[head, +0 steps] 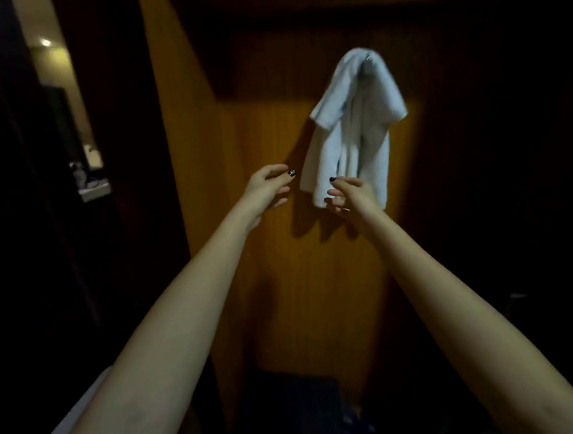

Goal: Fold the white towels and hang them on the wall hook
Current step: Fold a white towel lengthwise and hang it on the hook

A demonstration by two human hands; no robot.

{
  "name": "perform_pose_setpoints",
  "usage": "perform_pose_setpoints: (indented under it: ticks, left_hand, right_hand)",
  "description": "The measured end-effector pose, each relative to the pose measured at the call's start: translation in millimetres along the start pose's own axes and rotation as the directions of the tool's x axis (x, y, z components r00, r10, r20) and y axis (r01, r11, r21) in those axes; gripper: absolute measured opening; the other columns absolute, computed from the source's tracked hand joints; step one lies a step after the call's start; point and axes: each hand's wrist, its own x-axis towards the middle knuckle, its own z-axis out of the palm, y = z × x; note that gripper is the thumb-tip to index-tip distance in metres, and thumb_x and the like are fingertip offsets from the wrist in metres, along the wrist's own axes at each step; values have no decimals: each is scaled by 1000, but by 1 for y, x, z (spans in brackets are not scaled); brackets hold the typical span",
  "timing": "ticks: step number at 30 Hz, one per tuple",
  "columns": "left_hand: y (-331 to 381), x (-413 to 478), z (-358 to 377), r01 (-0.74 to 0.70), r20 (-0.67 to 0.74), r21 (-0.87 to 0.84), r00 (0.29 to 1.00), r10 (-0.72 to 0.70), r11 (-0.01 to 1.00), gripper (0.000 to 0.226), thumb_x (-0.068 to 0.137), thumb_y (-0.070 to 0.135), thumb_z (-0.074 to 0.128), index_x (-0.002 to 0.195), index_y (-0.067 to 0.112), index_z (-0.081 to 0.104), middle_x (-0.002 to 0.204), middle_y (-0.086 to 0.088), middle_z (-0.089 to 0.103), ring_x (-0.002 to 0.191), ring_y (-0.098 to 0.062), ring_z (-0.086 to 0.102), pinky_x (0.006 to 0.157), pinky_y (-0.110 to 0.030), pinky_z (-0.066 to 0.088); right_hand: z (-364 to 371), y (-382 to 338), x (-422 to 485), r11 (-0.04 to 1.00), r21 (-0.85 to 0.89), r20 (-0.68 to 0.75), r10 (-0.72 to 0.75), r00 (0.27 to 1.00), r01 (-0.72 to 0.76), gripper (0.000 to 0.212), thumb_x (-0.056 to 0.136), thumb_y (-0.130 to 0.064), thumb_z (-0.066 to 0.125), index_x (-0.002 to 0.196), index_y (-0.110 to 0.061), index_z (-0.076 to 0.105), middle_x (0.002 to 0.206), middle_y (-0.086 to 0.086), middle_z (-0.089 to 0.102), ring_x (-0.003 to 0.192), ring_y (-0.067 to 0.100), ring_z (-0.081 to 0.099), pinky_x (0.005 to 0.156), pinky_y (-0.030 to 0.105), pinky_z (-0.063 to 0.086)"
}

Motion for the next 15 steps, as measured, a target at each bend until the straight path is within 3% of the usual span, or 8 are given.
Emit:
perform_pose_setpoints:
  ticks: [2,6,8,10,13,15]
  left_hand:
    - [-26,-43,-25,29,-29,151,999,-25,988,35,91,30,61,124,23,54,118,1,56,106,-13,59,88,-32,53]
    - [-88,-137,-84,150,-145,356,984,-104,923,37,91,22,62,128,19,55,128,-2,52,112,-14,50,88,-27,44]
    - [-116,-184,-119,248,-198,394,963,-181,885,40,91,16,63,130,15,54,132,-9,53,118,-21,52,98,-34,44]
    - [-141,-232,-154,347,-263,393,930,-258,851,41,90,12,61,130,14,53,127,-15,57,110,-24,59,94,-33,50]
    - [-172,-301,-204,461,-385,430,871,-305,776,45,90,11,61,134,14,51,131,-9,55,115,-16,53,87,-21,43]
    - [-189,-345,-232,545,-467,431,817,-340,719,47,90,12,62,135,14,50,134,-8,52,119,-17,50,88,-21,40]
  right_hand:
    - [27,32,-28,992,-117,49,56,997,-50,38,97,-8,55,131,3,46,75,6,53,54,12,49,52,25,44]
    - [85,104,-85,869,-489,177,183,967,-74,40,96,-18,58,133,-6,47,115,16,62,79,20,58,78,39,55]
    - [114,139,-116,802,-597,298,226,927,-4,45,96,-17,58,137,-8,43,125,14,58,76,17,58,66,30,53]
    - [146,172,-146,736,-668,419,246,874,113,48,95,-14,59,140,-7,42,129,13,56,71,11,55,55,19,46]
    - [198,214,-188,648,-712,570,308,761,270,46,92,-14,62,135,-5,48,127,14,59,91,17,60,68,25,45]
    - [232,238,-212,617,-699,647,333,686,361,44,91,-14,62,132,-4,51,126,16,60,107,25,60,78,28,45]
